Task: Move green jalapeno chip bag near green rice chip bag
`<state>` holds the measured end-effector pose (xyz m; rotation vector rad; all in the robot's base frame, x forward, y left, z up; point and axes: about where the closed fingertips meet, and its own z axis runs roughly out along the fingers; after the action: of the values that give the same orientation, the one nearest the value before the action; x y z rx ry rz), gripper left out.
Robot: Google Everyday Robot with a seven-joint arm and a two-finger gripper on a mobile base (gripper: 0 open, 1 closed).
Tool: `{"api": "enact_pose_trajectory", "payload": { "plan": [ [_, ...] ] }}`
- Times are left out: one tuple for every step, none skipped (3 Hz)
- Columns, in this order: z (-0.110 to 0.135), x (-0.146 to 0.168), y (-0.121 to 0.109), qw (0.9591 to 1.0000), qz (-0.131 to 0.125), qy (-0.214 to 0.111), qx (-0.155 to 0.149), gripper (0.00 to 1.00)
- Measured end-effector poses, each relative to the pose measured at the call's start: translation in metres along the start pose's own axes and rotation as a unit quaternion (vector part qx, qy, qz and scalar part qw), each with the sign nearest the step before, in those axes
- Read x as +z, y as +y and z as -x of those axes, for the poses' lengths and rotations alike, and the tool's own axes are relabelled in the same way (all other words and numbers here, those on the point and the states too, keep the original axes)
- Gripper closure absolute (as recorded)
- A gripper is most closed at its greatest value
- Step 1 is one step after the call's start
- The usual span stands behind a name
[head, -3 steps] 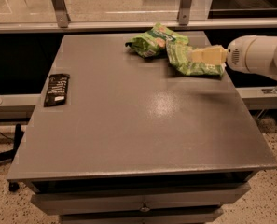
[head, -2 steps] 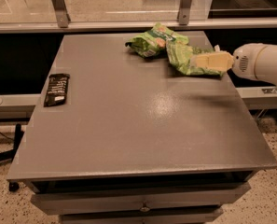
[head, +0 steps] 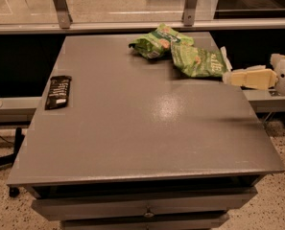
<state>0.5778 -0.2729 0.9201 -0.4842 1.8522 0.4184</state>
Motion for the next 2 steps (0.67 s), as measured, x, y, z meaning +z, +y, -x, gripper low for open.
{"api": "enact_pose_trajectory", "payload": {
  "plan": [
    [-0.006,0.019,0.006,0.9988,0.038,-0.003,-0.03,0.0],
    [0.008,0.032,0.019,0.9906,0.107,-0.012,-0.085,0.0]
  ]
}}
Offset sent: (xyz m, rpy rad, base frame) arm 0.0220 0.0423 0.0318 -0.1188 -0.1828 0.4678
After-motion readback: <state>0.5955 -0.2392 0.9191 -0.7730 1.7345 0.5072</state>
